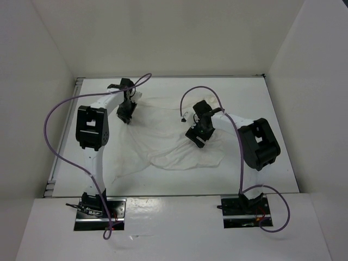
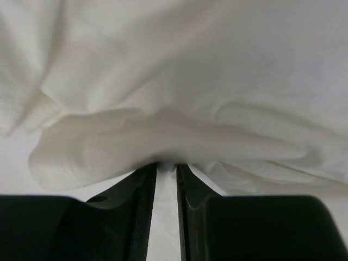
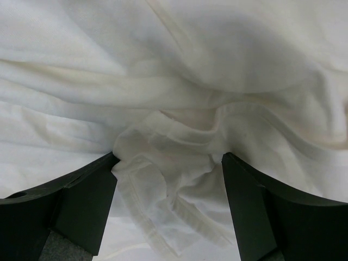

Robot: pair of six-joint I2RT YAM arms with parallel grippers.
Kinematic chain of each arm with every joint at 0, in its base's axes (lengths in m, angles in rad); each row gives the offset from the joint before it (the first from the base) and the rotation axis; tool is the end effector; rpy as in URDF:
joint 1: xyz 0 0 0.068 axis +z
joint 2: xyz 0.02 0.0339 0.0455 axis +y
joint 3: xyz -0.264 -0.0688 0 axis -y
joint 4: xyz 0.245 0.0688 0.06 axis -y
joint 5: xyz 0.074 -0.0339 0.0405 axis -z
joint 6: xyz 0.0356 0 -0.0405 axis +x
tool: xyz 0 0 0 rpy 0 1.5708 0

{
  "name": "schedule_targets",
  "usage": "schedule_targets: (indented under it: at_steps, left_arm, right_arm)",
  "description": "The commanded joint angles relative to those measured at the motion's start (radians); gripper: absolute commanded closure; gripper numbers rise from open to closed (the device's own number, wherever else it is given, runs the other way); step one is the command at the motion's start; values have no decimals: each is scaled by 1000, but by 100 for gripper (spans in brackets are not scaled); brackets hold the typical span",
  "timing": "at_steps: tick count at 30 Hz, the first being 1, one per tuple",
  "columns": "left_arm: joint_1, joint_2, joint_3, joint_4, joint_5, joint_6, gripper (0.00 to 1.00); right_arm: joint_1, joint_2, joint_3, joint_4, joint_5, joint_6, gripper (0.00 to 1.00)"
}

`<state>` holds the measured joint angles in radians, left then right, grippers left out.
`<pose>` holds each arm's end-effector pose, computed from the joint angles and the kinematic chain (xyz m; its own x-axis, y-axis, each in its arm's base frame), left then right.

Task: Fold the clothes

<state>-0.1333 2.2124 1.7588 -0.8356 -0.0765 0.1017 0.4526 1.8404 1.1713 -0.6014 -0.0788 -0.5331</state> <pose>0.4513 -0.0578 0.1664 -0.9359 0.2276 -0.2690 0.2076 0.9730 0.1012 0.3154 0.1565 0.1585 -0.5077 -0.8102 -0.2930 -0.8301 0.5511 -0.0856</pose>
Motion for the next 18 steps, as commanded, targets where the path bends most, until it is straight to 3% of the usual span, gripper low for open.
schedule_targets:
  at_steps: [1,12,14,18]
  left_arm:
    - [17,84,115,53,-25,-11,72]
    - [64,204,384,21,-25,-42,70]
    - [64,204,407,10,-16,-52,64]
    - [96,94,397,-8,44,-62,40]
  right_arm:
    - [-40,51,22,127,97,7,17]
    - [-129,94,142,167,132,36,17]
    - [-129,94,169,143,122,45,17]
    - [-118,-19,154,95,91,45,17]
